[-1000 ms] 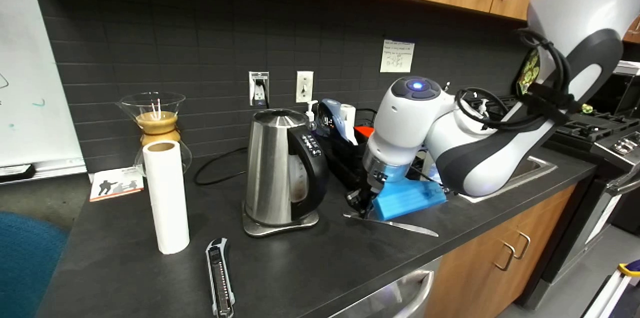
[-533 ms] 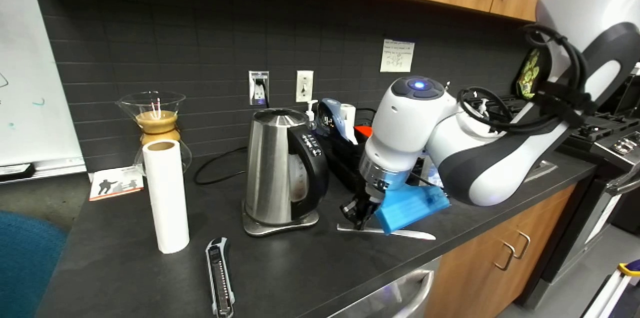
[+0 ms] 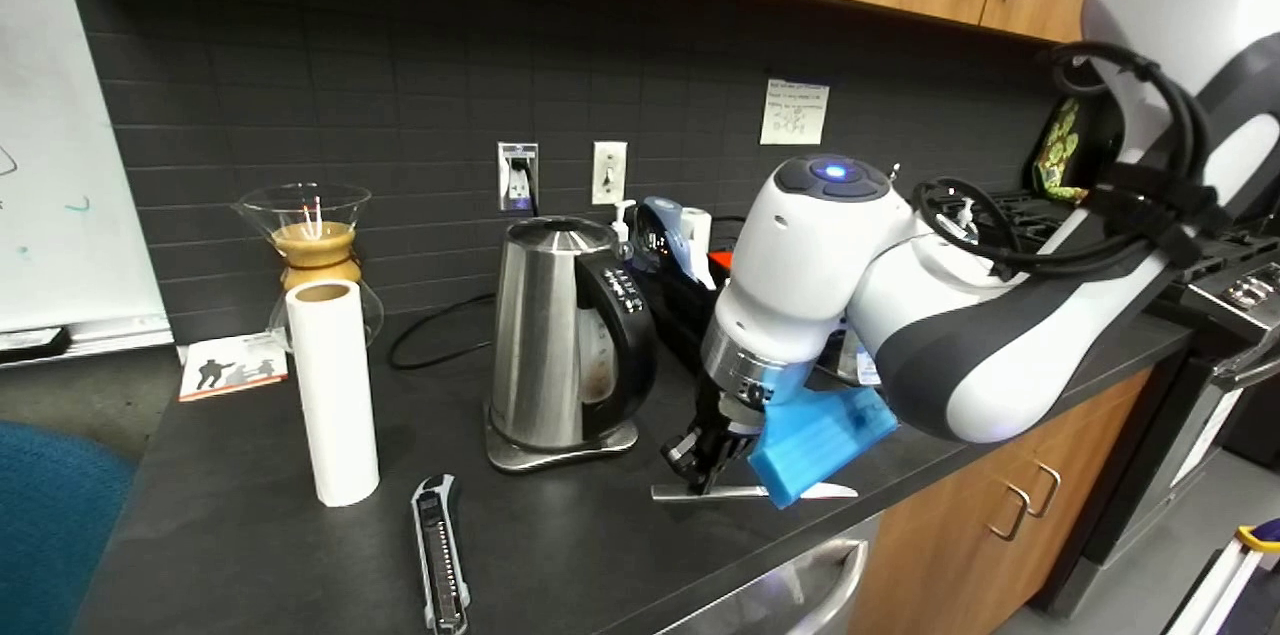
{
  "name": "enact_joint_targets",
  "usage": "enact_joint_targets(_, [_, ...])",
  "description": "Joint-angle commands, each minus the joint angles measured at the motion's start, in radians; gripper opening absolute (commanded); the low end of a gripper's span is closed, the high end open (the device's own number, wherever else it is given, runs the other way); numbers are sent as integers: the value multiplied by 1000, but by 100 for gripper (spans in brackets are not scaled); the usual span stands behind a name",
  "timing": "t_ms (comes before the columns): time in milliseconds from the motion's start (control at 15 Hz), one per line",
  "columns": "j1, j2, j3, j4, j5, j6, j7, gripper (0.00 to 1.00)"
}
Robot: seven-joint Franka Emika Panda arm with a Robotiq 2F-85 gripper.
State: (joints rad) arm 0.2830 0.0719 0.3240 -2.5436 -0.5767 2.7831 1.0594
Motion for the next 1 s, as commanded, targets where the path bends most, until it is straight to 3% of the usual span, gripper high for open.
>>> enact_joint_targets(0, [8, 44, 31, -12, 59, 42, -74, 0])
enact_joint_targets(933, [-25, 148, 153, 32, 269, 170, -531, 0])
